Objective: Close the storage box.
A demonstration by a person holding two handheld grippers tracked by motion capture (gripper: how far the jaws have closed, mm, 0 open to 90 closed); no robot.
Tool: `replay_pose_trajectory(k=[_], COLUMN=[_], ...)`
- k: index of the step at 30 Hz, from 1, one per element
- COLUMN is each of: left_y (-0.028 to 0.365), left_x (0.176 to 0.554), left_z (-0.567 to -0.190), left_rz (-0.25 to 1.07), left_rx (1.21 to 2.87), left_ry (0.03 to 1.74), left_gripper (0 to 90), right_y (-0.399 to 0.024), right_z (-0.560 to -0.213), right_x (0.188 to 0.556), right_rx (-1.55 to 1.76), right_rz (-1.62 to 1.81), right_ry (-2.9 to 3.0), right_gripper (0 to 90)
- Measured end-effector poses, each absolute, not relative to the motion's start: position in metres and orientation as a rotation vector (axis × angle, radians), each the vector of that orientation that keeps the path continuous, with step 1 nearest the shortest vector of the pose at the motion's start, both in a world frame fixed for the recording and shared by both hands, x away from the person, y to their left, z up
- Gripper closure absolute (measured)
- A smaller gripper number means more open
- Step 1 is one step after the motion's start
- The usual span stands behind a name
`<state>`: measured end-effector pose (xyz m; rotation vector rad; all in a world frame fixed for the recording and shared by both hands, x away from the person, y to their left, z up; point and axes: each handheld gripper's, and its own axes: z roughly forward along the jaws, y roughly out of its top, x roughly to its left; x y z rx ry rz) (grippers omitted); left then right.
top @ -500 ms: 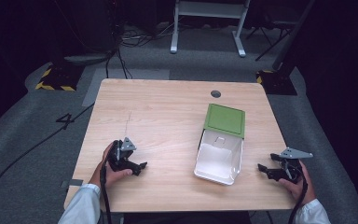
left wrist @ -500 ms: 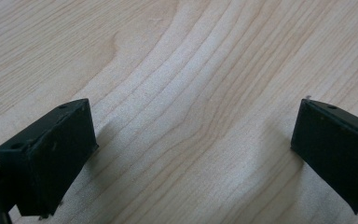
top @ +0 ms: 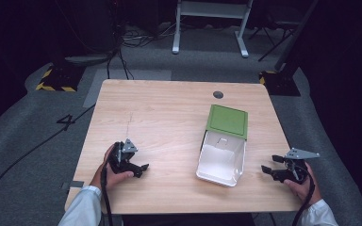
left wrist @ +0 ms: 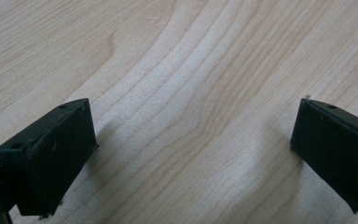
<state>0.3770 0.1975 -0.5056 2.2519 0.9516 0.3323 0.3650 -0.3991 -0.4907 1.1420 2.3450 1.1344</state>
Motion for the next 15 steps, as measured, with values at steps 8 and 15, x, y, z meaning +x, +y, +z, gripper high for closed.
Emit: replay_pose_trajectory(k=[8, 15], left_y=[0.198, 0.198], left_x=[0.377, 0.377], left_z=[-0.506, -0.506], left_rz=[0.332, 0.332], left_rx=[2.252, 2.252], left_ry=[0.952, 0.952], left_gripper=[0.1, 0.1], right_y=[-0.373, -0.343], right_z=[-0.444, -0.415], right_x=[0.35, 0.337], right_rx=[0.935, 0.787], right_rz=[1.252, 1.269], right_ry=[2.383, 2.411], right_gripper=[23.0, 25.2])
